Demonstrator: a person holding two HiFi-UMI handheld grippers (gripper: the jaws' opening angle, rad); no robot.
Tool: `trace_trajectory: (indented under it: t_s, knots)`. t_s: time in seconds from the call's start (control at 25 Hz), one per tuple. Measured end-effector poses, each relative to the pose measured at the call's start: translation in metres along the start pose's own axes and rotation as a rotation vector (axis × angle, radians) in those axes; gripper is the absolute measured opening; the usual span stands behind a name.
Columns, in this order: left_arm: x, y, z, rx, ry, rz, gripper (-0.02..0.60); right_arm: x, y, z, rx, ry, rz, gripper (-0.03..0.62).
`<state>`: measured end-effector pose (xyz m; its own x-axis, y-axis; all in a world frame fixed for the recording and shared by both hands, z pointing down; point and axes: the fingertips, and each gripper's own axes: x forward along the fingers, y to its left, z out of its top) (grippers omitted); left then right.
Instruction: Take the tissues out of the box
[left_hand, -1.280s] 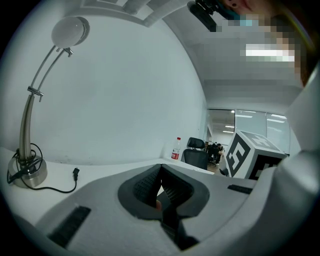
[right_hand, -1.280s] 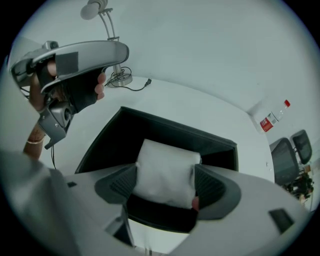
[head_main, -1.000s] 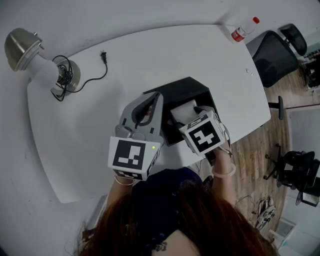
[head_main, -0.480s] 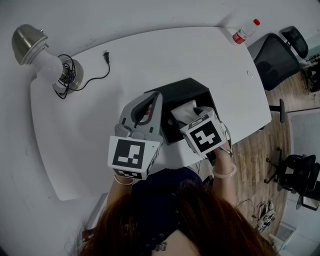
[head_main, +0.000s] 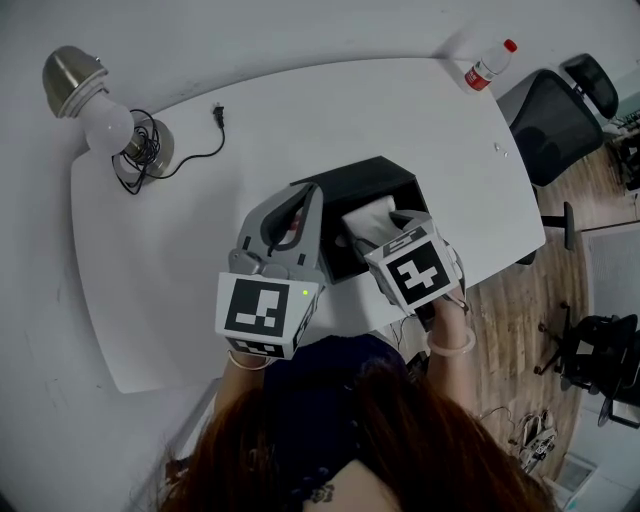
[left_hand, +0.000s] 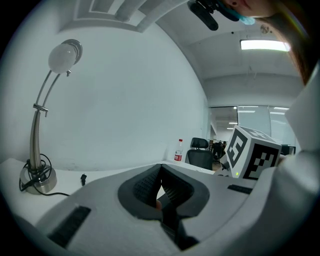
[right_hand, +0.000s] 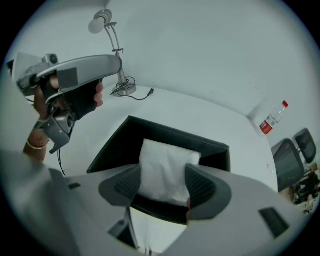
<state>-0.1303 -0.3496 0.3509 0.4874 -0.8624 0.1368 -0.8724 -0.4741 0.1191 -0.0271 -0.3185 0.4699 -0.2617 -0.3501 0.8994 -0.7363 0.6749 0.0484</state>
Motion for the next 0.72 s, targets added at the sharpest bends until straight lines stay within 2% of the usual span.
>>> trace_trajectory:
  t_s: [0.4, 0.72]
  knots:
    - [-0.013, -0.012, 0.01, 0.032, -0.008, 0.036, 0.021, -0.017, -0.001, 0.004, -0.016, -0.097, -0.003, 0.295]
    - [-0.028, -0.028, 0.011, 0.04, -0.016, 0.057, 0.02, -0.036, -0.005, 0.007, 0.003, -0.215, -0.046, 0.295]
